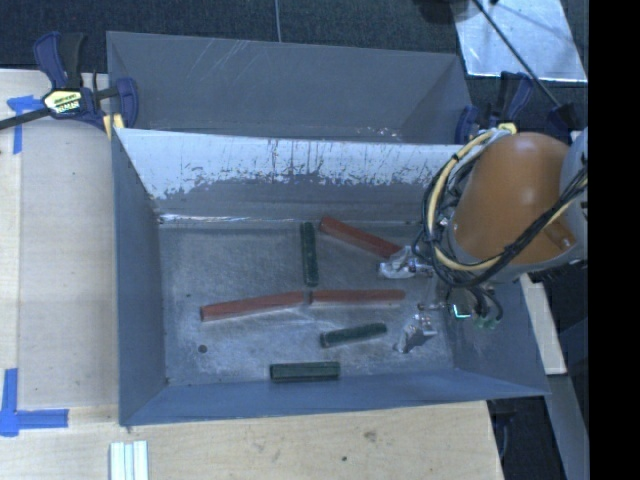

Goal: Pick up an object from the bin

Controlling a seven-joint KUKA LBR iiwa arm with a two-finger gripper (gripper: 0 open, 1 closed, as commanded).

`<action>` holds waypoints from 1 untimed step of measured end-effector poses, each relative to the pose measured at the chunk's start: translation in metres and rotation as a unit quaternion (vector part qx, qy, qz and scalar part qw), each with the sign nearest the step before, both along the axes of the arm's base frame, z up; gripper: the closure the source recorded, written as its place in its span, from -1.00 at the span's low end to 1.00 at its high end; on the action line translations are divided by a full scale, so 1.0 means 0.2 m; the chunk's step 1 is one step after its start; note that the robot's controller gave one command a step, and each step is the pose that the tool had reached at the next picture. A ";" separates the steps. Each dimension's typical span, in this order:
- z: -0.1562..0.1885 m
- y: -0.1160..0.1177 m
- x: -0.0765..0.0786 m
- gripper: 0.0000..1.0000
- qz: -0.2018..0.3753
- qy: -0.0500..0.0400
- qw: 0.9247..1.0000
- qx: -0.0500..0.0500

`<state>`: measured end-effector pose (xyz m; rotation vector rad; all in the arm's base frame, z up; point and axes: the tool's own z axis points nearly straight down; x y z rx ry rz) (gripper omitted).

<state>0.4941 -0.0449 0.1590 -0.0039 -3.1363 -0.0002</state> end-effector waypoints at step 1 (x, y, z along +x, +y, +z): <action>0.02 0.00 0.01 -1.00 0.001 -0.004 1.000 0.000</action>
Offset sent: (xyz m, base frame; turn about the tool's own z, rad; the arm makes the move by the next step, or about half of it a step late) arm 0.0466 0.0106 -0.0890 -0.0660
